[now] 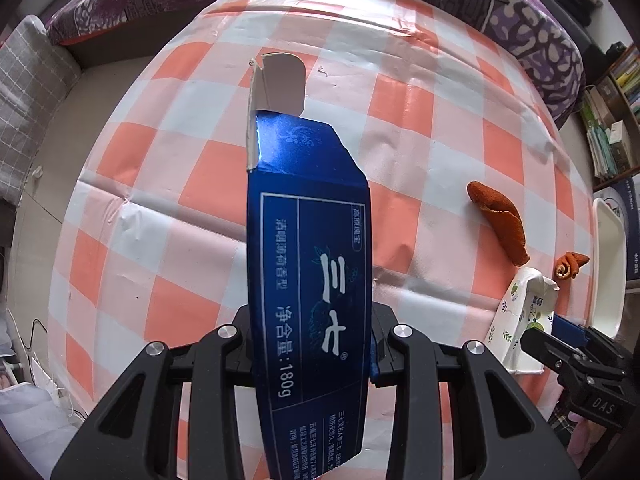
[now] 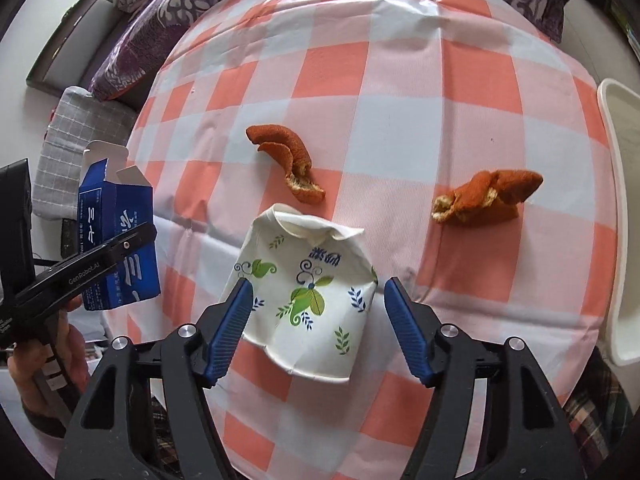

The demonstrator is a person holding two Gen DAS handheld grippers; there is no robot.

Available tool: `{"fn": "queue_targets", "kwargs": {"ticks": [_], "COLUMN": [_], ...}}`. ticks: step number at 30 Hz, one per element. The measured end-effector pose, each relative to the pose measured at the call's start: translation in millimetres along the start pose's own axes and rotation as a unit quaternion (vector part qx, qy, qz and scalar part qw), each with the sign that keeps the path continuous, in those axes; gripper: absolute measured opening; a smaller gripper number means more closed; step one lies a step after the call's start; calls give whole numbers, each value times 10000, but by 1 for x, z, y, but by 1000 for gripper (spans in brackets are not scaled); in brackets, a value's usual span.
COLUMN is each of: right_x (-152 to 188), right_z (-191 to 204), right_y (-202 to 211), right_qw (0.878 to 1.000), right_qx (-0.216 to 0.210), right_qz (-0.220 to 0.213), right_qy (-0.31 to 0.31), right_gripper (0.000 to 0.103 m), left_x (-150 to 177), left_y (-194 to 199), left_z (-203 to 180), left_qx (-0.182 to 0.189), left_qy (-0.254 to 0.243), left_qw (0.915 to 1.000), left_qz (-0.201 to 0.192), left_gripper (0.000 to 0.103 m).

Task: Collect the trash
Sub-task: 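Close the right tool on the white paper cup and lift it, then carry the paper cup with the right tool over the bin and release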

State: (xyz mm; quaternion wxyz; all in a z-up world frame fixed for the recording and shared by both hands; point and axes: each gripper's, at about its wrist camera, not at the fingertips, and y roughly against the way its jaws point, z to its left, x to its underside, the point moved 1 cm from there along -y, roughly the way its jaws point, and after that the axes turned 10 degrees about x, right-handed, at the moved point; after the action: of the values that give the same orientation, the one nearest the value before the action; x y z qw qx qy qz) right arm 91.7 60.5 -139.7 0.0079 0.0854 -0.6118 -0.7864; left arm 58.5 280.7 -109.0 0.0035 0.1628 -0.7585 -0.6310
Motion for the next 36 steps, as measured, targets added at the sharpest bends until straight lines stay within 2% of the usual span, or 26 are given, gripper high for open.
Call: {"fn": "queue_targets", "kwargs": {"ticks": [4,10,14,16,19,21,30,36], "right_x": [4,8,11,16,18,17,-3,-9], "right_z": [6,23,38,40,48,50,39,22], "right_y": [6,11,-5,-13,-5,2,20,44], "right_qw": [9986,9974,9945,9940,9919,9912,9918,9892], "right_qx": [473,607,1021,1094,1149,1118,1029,979], "right_qz": [-251,-357,-207,-64,-344,-453,-582,-987], "right_qy": [31,-149,-45,50,410,537,484,455], "right_gripper": [81,95,96,89,69,60,58,58], "left_x": [0,-2,-3,-2,-2,-2,0,-5], "left_y": [-2,-2,0,2,6,7,7,11], "left_z": [0,2,5,6,10,13,3,-18], "left_qx": [-4,42,77,91,104,100,108,120], "left_qy": [-1,34,62,59,93,186,379,344], "left_qw": [10000,10000,10000,9999,9999,9997,9989,9984], "left_qz": [26,15,12,-18,-69,-104,-250,-438], "left_gripper": [36,36,36,36,36,36,36,36]}}
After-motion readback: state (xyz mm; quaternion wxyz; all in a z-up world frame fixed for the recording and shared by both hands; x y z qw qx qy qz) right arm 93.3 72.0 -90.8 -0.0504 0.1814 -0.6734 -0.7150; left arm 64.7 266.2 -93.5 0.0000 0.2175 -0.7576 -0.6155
